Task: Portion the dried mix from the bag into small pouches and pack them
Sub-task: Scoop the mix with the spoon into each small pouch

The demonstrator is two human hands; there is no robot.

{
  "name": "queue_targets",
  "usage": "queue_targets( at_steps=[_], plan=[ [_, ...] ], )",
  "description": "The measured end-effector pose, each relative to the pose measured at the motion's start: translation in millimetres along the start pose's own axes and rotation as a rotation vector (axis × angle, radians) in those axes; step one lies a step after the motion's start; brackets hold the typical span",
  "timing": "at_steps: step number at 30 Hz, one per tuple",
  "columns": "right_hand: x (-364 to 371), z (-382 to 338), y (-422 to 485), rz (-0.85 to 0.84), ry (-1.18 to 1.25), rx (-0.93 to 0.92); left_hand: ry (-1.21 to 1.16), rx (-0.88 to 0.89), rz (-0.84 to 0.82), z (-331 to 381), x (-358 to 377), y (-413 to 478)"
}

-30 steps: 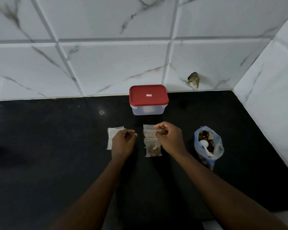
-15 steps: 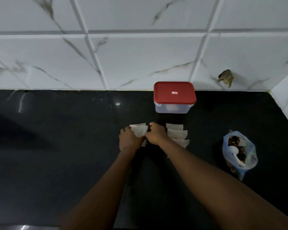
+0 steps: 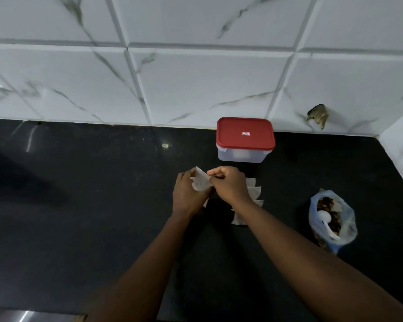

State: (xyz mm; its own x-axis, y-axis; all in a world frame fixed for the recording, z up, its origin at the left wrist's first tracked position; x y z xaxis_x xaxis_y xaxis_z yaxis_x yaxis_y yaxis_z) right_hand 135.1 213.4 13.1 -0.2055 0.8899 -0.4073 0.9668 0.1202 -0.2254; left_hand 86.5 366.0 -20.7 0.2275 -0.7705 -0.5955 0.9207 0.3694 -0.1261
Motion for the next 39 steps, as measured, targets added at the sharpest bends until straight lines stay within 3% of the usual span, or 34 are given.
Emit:
queue_targets(
  at_steps=[9, 17, 21, 26, 33, 39],
  plan=[
    [-76.0, -8.2, -47.1, -0.134, 0.28, 0.052, -0.109, 0.435, -0.101, 85.6, 18.5, -48.5],
    [-128.7, 9.5, -69.8, -0.131, 0.377, 0.046, -0.108, 0.569, -0.089, 136.1, 54.3, -80.3],
    [-164.4, 19.9, -77.9, -0.052, 0.36, -0.003, -0.146, 0.614, -0.071, 156.7, 71.7, -91.4],
    [-211.4, 26.4, -88.0, 0.101, 0.157, -0.172, -0.133, 0.629, -0.068, 177.7, 94.7, -101.1],
    [-253.4, 50.9, -95.3, 0.143, 0.173, -0.116, -0.009, 0.652, -0.122, 200.2, 128.7, -118.4],
    [-278.0, 63.4, -98.2, 0.206, 0.159, -0.145, -0.185, 0.382, -0.226, 200.5, 153.1, -116.2]
  ],
)
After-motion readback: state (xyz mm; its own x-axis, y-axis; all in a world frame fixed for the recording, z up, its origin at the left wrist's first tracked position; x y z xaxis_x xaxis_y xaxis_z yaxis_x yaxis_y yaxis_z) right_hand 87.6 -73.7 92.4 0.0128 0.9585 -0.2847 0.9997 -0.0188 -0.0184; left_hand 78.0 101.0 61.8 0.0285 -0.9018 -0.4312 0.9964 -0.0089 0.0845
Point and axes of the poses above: each hand's wrist, its own y-axis towards the middle knuckle, its own x-axis out of the palm, z = x × y, the point moved 10 cm from there along y, towards the middle knuckle, and after that the axes turned 5 degrees about y, right-handed, at the moved point
